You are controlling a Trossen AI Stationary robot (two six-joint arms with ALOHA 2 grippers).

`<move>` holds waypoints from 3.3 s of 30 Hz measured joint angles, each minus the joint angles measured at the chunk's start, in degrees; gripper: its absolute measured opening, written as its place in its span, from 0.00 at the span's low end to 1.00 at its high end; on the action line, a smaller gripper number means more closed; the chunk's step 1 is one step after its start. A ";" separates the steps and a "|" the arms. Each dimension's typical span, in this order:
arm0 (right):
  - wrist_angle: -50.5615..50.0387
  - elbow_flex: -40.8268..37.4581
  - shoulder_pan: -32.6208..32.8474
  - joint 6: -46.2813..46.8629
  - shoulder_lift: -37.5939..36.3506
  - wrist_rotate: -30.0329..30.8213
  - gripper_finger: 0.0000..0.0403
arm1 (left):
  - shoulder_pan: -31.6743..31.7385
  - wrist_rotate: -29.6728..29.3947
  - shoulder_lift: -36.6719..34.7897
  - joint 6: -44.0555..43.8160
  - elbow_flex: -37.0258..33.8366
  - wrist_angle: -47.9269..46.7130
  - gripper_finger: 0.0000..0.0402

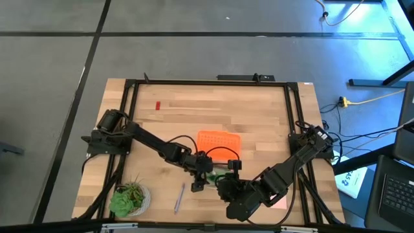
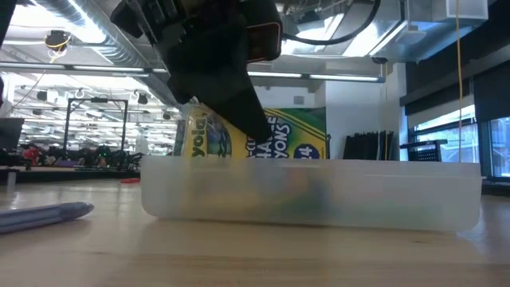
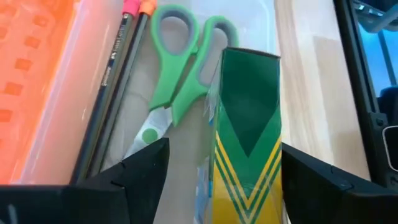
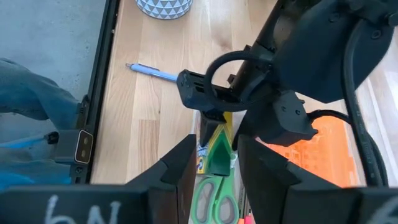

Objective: Pack school essentials
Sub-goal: Put the yellow crayon box into the orange supply box, then put the gray pen into the orange supply box

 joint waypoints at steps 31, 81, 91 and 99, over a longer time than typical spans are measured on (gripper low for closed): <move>2.00 0.00 -0.02 0.07 0.00 0.00 0.30 | -5.74 -14.99 -17.73 -4.88 0.00 -23.71 0.64; -8.52 -0.02 11.64 34.90 -0.02 -10.36 0.30 | -23.93 -20.51 -24.34 -32.01 -0.02 -34.05 0.64; -8.76 -0.02 13.20 32.88 0.02 -5.93 0.30 | -25.30 -17.99 -18.34 -35.00 -0.07 -25.67 0.64; -8.68 -0.02 13.18 29.92 0.07 -4.06 0.30 | -23.67 -17.80 -14.25 -35.51 -0.07 -25.03 0.64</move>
